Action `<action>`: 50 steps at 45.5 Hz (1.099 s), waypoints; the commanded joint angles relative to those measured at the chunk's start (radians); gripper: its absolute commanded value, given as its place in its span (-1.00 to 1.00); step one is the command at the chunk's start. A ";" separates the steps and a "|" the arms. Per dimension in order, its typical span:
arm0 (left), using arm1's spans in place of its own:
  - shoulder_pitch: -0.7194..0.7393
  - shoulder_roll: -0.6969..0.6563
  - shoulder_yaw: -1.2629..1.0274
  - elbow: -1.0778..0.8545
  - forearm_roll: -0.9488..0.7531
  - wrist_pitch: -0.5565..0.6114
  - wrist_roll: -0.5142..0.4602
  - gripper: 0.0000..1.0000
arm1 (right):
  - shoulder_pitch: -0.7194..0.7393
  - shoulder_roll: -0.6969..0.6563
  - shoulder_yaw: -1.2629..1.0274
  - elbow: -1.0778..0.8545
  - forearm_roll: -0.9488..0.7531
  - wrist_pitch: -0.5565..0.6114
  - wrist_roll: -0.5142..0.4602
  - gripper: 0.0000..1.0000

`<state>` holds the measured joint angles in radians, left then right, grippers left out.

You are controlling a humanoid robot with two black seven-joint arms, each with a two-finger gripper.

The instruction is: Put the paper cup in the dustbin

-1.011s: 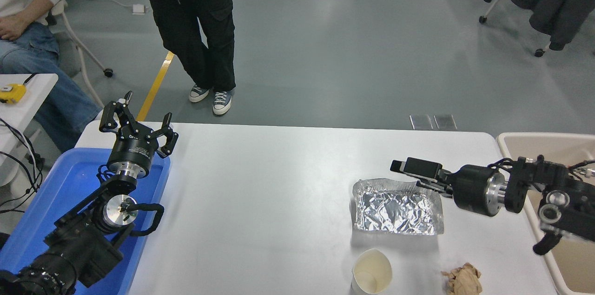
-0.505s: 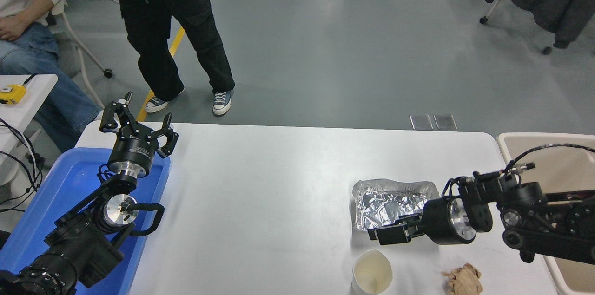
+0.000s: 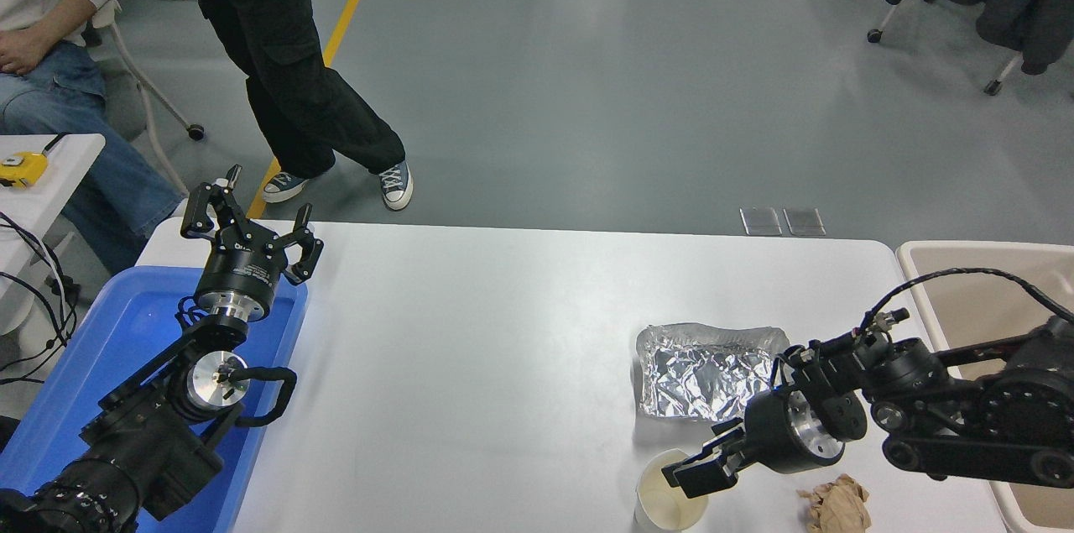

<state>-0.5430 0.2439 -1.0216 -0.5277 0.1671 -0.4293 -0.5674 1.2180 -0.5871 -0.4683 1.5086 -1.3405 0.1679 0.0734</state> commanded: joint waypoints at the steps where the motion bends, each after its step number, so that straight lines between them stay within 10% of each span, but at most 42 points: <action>1: 0.000 0.000 0.000 0.000 0.000 0.000 0.000 1.00 | -0.021 0.039 -0.006 -0.039 -0.008 -0.007 0.000 0.96; 7: 0.000 0.000 0.000 0.000 0.000 0.000 0.000 1.00 | -0.032 0.056 -0.004 -0.059 -0.008 -0.007 0.002 0.91; 15: 0.000 0.000 0.000 0.000 0.000 0.001 0.000 1.00 | -0.034 0.053 -0.009 -0.062 -0.008 -0.007 0.000 0.38; 29: 0.000 0.000 0.000 0.000 0.000 0.000 0.000 1.00 | -0.020 0.049 -0.010 -0.076 -0.008 -0.010 0.002 -0.99; 50: 0.000 0.000 0.000 0.000 0.000 0.000 0.000 1.00 | -0.006 0.032 -0.012 -0.073 -0.006 -0.008 0.055 -1.00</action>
<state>-0.5430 0.2439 -1.0216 -0.5277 0.1672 -0.4294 -0.5674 1.2073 -0.5438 -0.4807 1.4342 -1.3488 0.1603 0.1115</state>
